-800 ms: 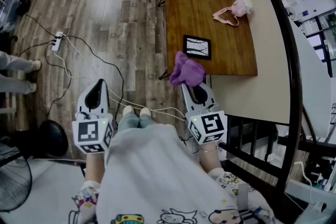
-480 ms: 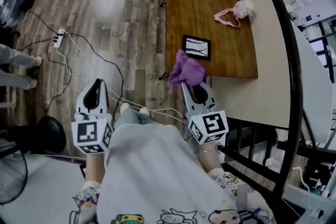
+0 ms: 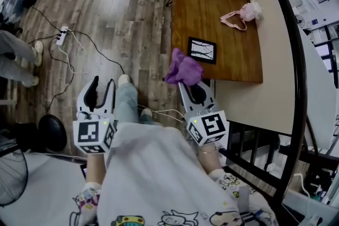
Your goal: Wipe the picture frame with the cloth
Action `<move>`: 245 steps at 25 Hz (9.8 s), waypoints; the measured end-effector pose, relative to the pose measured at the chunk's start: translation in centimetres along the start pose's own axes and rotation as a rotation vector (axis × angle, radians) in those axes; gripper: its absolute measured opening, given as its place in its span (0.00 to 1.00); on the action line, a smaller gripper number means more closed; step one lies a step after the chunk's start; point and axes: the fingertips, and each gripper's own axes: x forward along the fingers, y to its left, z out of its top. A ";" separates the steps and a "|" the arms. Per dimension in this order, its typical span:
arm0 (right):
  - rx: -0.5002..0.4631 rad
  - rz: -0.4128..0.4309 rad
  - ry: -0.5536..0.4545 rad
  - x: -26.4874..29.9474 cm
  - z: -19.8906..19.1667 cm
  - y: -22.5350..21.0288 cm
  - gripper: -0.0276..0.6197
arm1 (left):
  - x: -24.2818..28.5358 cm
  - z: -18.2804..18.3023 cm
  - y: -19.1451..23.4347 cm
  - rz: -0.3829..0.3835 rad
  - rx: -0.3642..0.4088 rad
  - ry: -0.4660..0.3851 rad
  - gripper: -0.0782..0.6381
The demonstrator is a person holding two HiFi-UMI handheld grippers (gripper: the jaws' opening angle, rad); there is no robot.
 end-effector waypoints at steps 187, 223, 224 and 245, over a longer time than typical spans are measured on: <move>0.721 -1.160 0.242 6.3 -14.1 -28.1 0.11 | 37.7 -13.9 -30.7 -1.769 1.057 0.913 0.27; 0.731 -1.007 0.612 4.4 -20.2 -26.6 0.11 | 38.1 -14.0 -30.8 -1.742 1.038 0.902 0.26; 0.741 -1.020 0.607 4.2 -20.2 -26.5 0.11 | 38.1 -14.0 -30.8 -1.742 1.038 0.902 0.26; 0.757 -1.155 0.518 2.0 -17.1 -23.6 0.11 | 37.9 -14.0 -30.9 -1.739 1.037 0.903 0.26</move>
